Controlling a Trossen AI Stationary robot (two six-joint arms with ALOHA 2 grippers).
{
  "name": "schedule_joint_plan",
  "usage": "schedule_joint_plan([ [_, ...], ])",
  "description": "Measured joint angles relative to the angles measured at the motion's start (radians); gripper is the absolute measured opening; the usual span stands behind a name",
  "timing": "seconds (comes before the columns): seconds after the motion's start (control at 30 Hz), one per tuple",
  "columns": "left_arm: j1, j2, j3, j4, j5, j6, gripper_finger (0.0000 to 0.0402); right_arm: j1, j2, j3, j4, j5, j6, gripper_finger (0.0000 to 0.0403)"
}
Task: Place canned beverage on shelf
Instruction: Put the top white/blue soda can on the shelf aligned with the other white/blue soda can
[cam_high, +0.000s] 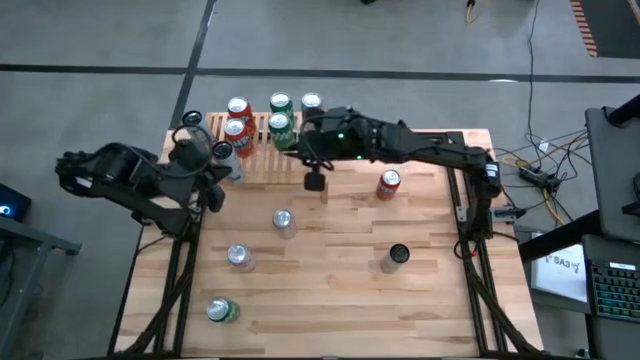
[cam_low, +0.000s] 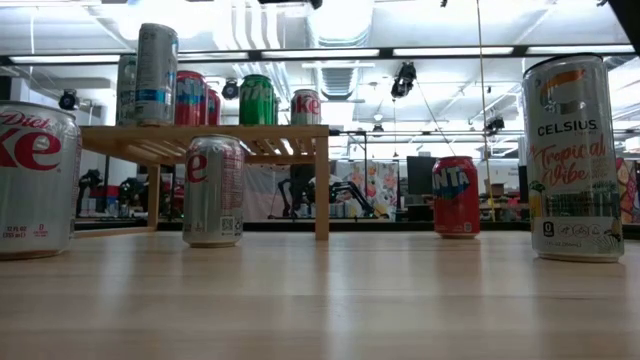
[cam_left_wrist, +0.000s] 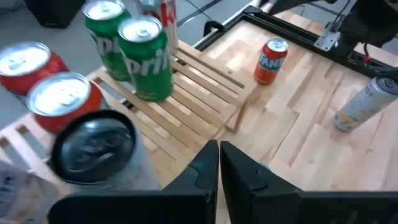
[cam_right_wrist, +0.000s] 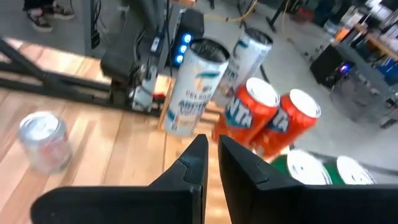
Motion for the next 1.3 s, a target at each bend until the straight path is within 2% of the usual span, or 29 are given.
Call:
schedule_joint_plan([
  [0.2, 0.005, 0.069, 0.189, -0.174, -0.026, -0.009, 0.0, 0.0, -0.082, 0.0, -0.156, 0.001, -0.006, 0.0027],
  [0.37, 0.053, 0.111, 0.264, -0.253, -0.025, -0.001, 0.0, -0.001, -0.146, 0.0, -0.232, 0.001, 0.002, 0.0027],
  [0.53, 0.127, 0.147, 0.272, -0.256, 0.057, 0.081, 0.0, -0.001, -0.192, 0.0, -0.27, 0.002, 0.032, 0.0027],
  [0.87, 0.266, 0.19, 0.27, -0.258, 0.082, 0.235, 0.0, 0.0, -0.207, 0.0, -0.372, 0.002, 0.066, 0.0027],
  [1.03, 0.294, 0.196, 0.27, -0.258, 0.113, 0.296, 0.0, 0.0, -0.207, 0.0, -0.395, 0.002, 0.072, 0.0027],
  [1.3, 0.296, 0.192, 0.262, -0.258, 0.106, 0.319, 0.0, 0.0, -0.207, 0.0, -0.395, 0.002, 0.073, 0.0027],
])
